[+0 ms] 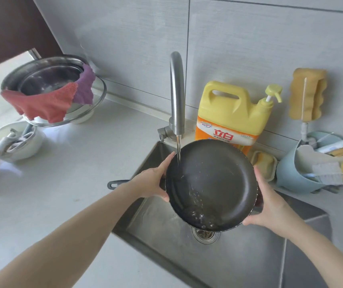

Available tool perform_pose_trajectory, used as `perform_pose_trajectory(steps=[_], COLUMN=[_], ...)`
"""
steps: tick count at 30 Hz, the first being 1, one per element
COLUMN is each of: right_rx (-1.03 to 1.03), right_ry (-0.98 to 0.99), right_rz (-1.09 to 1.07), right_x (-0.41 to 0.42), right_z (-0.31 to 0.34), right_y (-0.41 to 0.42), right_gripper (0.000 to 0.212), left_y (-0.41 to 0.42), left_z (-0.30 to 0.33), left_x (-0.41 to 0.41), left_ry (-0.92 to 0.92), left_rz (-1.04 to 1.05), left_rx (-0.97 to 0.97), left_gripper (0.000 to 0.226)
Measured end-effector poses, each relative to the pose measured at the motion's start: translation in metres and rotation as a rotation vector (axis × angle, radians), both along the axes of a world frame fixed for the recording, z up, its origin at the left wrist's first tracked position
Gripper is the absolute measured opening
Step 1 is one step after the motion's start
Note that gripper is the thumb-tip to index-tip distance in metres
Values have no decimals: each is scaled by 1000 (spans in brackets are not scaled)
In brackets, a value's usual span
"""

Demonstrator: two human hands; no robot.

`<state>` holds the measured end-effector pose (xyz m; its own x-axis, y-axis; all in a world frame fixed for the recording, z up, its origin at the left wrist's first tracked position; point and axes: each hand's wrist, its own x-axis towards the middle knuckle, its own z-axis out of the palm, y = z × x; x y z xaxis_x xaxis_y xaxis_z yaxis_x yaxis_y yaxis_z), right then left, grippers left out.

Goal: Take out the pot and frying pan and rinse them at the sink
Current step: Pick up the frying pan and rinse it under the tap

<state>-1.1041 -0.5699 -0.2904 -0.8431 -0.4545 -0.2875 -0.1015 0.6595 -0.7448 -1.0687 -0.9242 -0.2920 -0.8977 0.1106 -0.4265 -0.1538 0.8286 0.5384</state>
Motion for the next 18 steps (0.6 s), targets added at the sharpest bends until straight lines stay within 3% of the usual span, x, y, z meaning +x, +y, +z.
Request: perform_pose_trajectory(steps=[5,10,13,15,18], right_rx=[-87,-188,-273,-362,-422], right_ry=[-225,-419,-544,-568,-456], right_rz=[6,61,48,8,-111], right_x=[12,31,48,63,82], right_z=[10,-5,-25,-36,-49], right_y=[-7,-18,-31,-45,-66], right_gripper=[143,119,120,122,128], left_y=[-22,-36,-35,-30,-22], left_z=[36,71,97,116,133], left_x=[-8,-17,-21,-20,-12], left_ry=[-278,-504,-595,-535,-292], left_rz=[-113,-247,-179,-222,-324], left_rx=[131,41,46,-86,-346], left_gripper=[125,103,89,89,99])
